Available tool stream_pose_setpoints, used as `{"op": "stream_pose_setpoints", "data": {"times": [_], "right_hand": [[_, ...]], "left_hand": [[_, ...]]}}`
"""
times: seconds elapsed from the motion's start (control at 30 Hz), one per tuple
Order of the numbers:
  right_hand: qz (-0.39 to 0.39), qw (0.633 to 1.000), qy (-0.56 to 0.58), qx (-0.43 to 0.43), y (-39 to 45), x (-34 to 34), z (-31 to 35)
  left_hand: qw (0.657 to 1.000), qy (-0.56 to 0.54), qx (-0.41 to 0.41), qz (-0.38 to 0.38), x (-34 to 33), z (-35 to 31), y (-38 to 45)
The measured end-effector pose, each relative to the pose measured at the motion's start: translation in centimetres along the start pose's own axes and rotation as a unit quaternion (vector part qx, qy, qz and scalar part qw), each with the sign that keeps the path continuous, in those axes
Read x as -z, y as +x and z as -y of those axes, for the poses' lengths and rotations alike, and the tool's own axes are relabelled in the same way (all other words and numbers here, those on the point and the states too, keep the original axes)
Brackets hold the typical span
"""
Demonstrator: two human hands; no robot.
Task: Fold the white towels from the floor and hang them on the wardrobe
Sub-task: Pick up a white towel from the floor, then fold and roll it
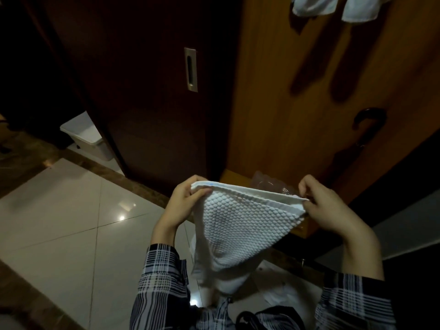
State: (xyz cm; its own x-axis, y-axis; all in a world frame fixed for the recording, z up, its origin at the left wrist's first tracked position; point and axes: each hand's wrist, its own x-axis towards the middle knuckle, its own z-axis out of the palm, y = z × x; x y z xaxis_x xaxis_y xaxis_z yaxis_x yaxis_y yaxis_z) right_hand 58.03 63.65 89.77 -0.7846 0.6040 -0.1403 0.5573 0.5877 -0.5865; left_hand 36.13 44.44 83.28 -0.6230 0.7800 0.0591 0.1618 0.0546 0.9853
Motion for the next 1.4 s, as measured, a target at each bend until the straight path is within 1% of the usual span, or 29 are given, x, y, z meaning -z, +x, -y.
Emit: {"op": "stream_pose_setpoints", "data": {"times": [0.13,0.27,0.3,0.4,0.43,0.47,0.53,0.6,0.67,0.7,0.77,0.8,0.9,0.97,1.03,1.07,1.13,1.17,1.2,1.27,1.33,1.4], "right_hand": [[0.013,1.0,0.008,0.005,0.6,-0.9,-0.2],[-0.031,0.997,-0.03,0.059,1.2,-2.2,-0.5],[-0.027,0.996,-0.048,0.077,1.3,-2.5,-0.8],[0.026,0.986,-0.115,0.114,1.7,-3.6,-1.5],[0.018,0.98,-0.147,0.13,2.0,-3.9,-1.9],[-0.009,0.972,-0.176,0.153,2.4,-4.1,-2.2],[-0.082,0.957,-0.187,0.208,3.4,-4.2,-2.4],[-0.141,0.951,-0.124,0.246,4.1,-4.3,-2.1],[-0.18,0.951,-0.027,0.251,4.6,-4.5,-1.5],[-0.192,0.95,0.012,0.246,4.9,-4.7,-1.3],[-0.201,0.946,0.036,0.25,5.0,-5.2,-0.9],[-0.199,0.943,0.025,0.266,4.9,-5.3,-0.6],[-0.187,0.924,-0.06,0.328,4.0,-5.1,0.7],[-0.166,0.912,-0.092,0.364,2.9,-5.0,1.7],[-0.107,0.887,-0.151,0.424,2.2,-4.4,2.6],[-0.069,0.867,-0.201,0.451,2.0,-4.0,2.9],[-0.008,0.816,-0.316,0.485,1.6,-3.5,3.7],[0.035,0.8,-0.361,0.479,1.4,-3.3,4.2],[0.078,0.794,-0.385,0.463,1.1,-3.1,4.6],[0.149,0.8,-0.414,0.409,0.8,-2.8,5.2],[0.184,0.795,-0.433,0.384,0.6,-2.6,5.2],[0.208,0.78,-0.442,0.391,0.4,-3.3,4.7]], "left_hand": [[0.998,0.01,-0.033,-0.056,-0.2,-0.4,0.1],[0.991,-0.008,-0.046,-0.127,-0.2,-0.7,0.1],[0.989,-0.012,-0.045,-0.141,-0.1,-0.8,0.1],[0.985,-0.018,-0.05,-0.163,0.2,-1.1,0.1],[0.985,-0.017,-0.054,-0.164,0.3,-1.2,0.2],[0.984,-0.011,-0.059,-0.166,0.5,-1.4,0.2],[0.982,0.011,-0.07,-0.173,0.9,-1.6,0.2],[0.978,0.037,-0.08,-0.189,1.5,-1.8,0.2],[0.974,0.05,-0.078,-0.205,2.1,-1.9,0.3],[0.973,0.057,-0.071,-0.211,2.2,-1.9,0.4],[0.971,0.07,-0.053,-0.224,2.1,-1.6,0.6],[0.969,0.072,-0.046,-0.232,2.1,-1.4,0.6],[0.96,0.063,-0.027,-0.272,2.2,-1.0,0.8],[0.953,0.063,-0.009,-0.297,2.2,-1.1,1.0],[0.949,0.059,0.0,-0.309,1.9,-1.1,1.1],[0.951,0.052,0.002,-0.306,1.7,-1.1,1.1],[0.956,0.049,-0.001,-0.289,1.3,-0.8,1.3],[0.959,0.054,-0.003,-0.279,1.1,-0.6,1.4],[0.962,0.056,-0.001,-0.268,1.0,-0.4,1.5],[0.972,0.05,0.004,-0.23,0.6,-0.4,1.4],[0.983,0.052,-0.001,-0.176,0.4,-0.6,1.1],[0.988,0.064,-0.013,-0.141,0.4,-0.9,1.1]]}}
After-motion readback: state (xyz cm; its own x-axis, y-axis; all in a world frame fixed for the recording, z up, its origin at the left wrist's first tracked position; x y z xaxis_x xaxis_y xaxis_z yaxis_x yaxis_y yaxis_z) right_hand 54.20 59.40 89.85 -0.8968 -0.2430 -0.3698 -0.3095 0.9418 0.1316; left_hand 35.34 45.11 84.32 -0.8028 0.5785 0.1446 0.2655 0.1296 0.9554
